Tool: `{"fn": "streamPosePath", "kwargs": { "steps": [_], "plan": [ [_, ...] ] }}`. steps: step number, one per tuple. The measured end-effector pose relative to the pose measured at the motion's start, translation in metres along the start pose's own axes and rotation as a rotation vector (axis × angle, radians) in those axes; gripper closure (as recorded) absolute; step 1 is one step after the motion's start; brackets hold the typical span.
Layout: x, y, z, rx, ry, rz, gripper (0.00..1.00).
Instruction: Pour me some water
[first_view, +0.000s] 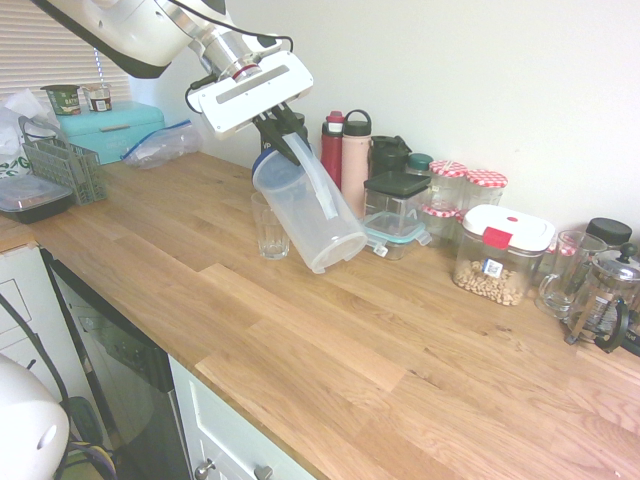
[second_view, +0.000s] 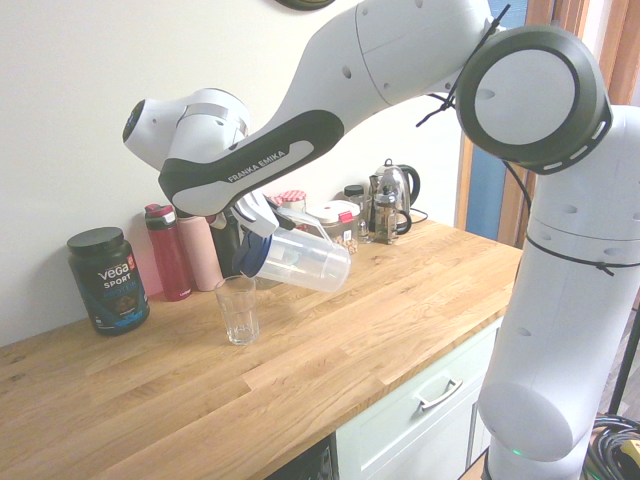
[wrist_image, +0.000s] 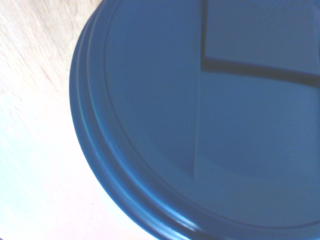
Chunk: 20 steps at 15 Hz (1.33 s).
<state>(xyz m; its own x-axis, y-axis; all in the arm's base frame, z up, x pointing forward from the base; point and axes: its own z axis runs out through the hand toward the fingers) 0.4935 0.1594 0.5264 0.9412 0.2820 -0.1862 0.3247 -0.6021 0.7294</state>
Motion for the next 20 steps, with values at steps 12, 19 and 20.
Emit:
{"fn": "streamPosePath", "kwargs": {
  "steps": [12, 19, 20],
  "plan": [
    [-0.040, 0.064, -0.008, 0.187, 0.057, 0.211, 1.00],
    [-0.138, 0.187, 0.047, 0.487, 0.037, 0.585, 1.00],
    [-0.143, 0.198, 0.062, 0.525, 0.026, 0.634, 1.00]
  ]
}}
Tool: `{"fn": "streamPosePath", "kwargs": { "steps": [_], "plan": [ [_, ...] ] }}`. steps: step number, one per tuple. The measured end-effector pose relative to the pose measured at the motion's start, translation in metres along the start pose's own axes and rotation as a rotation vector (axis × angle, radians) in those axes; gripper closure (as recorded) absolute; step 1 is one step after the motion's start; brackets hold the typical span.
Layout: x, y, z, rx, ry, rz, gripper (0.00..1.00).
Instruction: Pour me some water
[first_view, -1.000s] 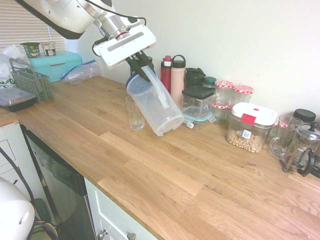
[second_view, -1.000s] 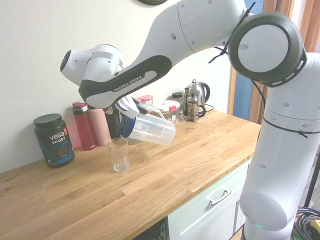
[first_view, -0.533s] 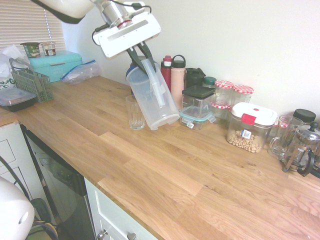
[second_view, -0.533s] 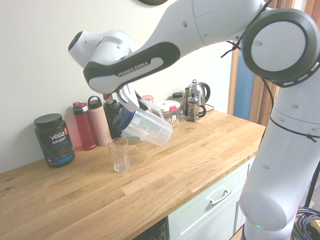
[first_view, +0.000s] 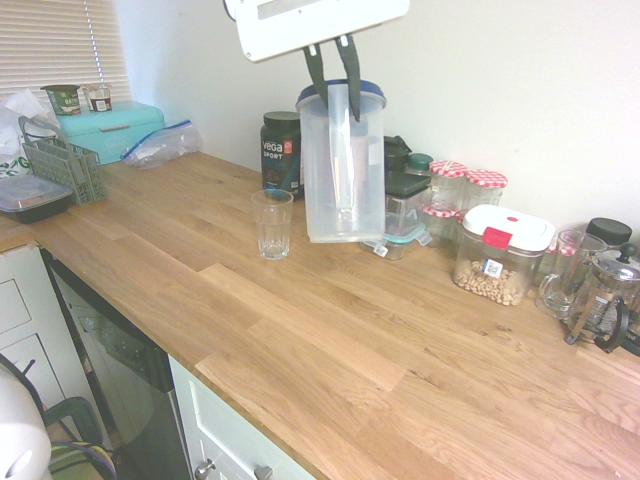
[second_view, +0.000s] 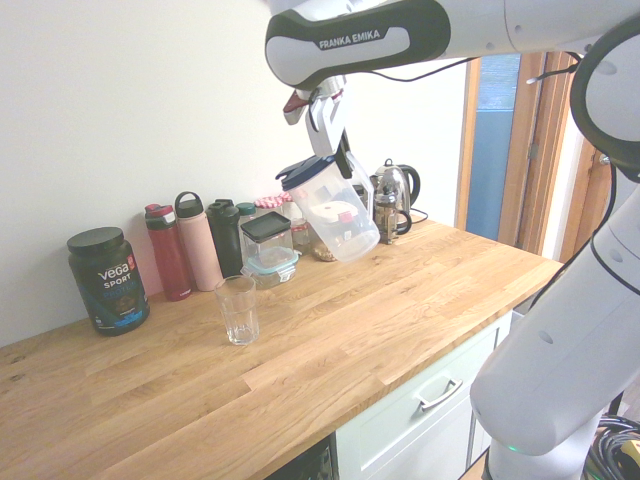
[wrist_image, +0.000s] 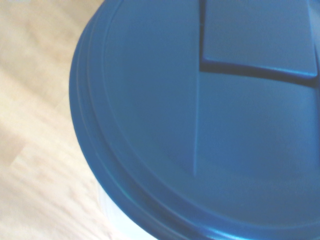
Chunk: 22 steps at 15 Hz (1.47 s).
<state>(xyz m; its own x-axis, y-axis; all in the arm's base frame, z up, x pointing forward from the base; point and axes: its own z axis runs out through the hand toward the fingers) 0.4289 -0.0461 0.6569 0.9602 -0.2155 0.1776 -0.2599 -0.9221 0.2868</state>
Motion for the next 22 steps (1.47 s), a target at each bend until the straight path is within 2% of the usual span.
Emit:
{"fn": "streamPosePath", "kwargs": {
  "steps": [3, 7, 10, 14, 16, 19, 22],
  "plan": [
    [0.001, 0.043, 0.033, 0.104, -0.025, 0.153, 1.00],
    [-0.025, 0.062, 0.096, 0.219, -0.002, 0.344, 1.00],
    [-0.040, 0.060, 0.129, 0.285, 0.077, 0.471, 1.00],
    [-0.050, 0.050, 0.158, 0.320, 0.241, 0.610, 1.00],
    [-0.055, 0.047, 0.170, 0.304, 0.273, 0.639, 1.00],
    [-0.062, 0.045, 0.177, 0.282, 0.221, 0.634, 1.00],
    [-0.064, 0.052, 0.178, 0.249, 0.210, 0.632, 1.00]
  ]
}}
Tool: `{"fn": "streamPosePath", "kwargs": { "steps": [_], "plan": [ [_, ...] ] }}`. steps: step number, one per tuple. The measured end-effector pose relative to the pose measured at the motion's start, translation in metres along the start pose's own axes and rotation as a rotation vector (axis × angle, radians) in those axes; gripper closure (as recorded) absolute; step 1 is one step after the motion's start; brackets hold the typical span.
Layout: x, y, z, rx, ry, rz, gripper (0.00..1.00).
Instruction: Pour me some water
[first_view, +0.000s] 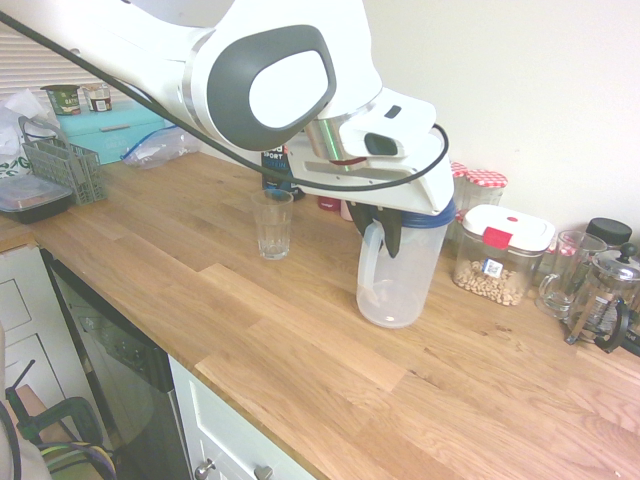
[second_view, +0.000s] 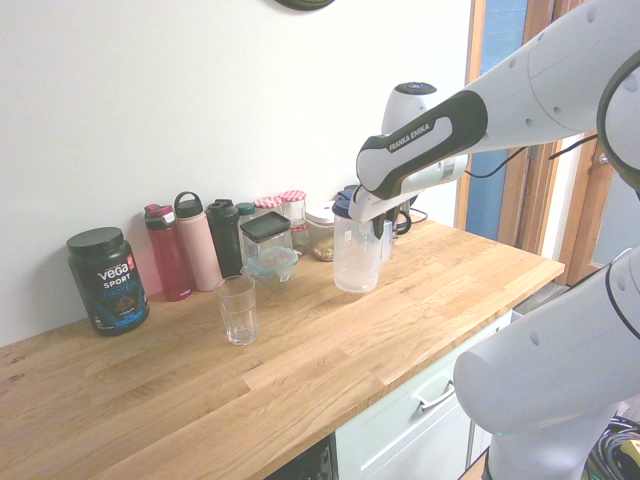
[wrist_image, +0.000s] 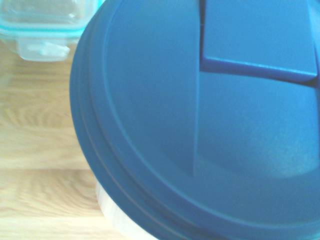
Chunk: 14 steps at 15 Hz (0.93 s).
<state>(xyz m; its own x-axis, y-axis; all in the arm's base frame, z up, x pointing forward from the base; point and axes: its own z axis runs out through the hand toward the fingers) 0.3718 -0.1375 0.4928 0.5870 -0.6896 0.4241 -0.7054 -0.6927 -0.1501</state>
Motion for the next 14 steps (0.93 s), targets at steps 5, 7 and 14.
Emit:
{"fn": "streamPosePath", "kwargs": {
  "steps": [5, 7, 14],
  "plan": [
    [0.001, -0.002, 0.016, -0.031, 0.004, -0.021, 1.00],
    [0.002, -0.004, 0.025, -0.035, 0.009, -0.029, 1.00],
    [0.004, -0.009, 0.035, -0.062, 0.032, -0.031, 0.00]
  ]
}}
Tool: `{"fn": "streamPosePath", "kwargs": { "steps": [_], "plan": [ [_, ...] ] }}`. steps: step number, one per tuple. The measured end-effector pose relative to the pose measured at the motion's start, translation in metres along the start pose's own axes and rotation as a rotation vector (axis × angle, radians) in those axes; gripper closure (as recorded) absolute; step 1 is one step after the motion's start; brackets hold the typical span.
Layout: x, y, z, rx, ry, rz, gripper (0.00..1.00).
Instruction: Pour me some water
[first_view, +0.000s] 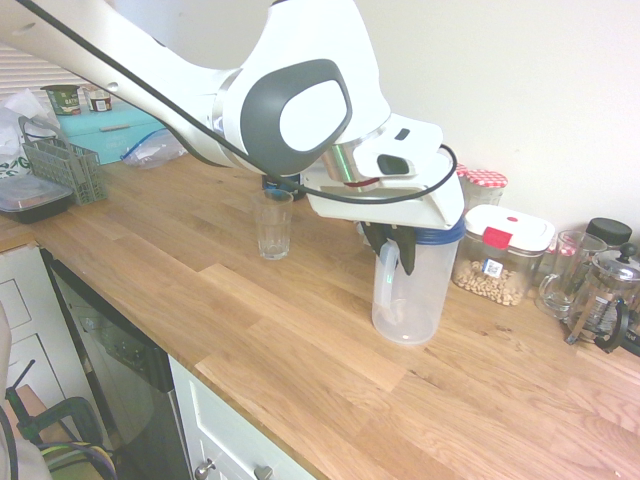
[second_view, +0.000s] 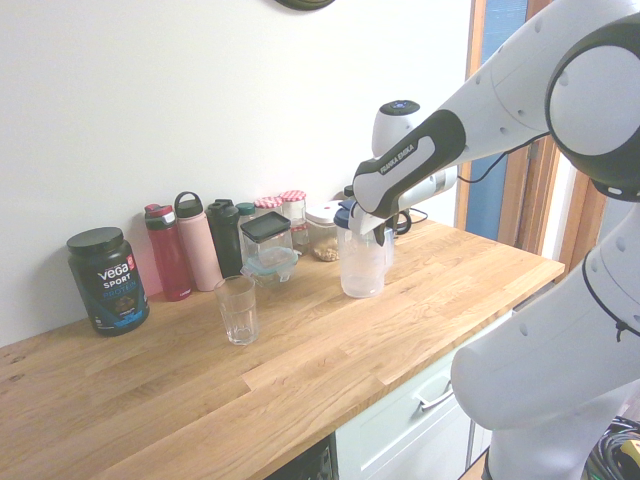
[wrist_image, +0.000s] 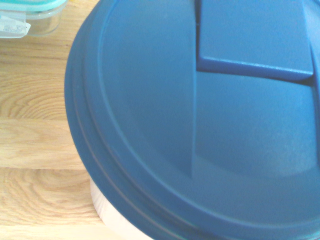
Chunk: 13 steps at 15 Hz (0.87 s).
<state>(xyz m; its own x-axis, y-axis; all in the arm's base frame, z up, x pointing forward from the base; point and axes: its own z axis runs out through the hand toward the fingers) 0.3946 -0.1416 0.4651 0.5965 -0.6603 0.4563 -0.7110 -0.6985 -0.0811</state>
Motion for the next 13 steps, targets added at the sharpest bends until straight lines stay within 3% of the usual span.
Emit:
{"fn": "streamPosePath", "kwargs": {
  "steps": [7, 13],
  "plan": [
    [-0.002, 0.000, 0.002, -0.038, -0.045, 0.004, 0.00],
    [-0.034, -0.006, -0.041, -0.070, -0.258, -0.032, 0.00]
  ]
}}
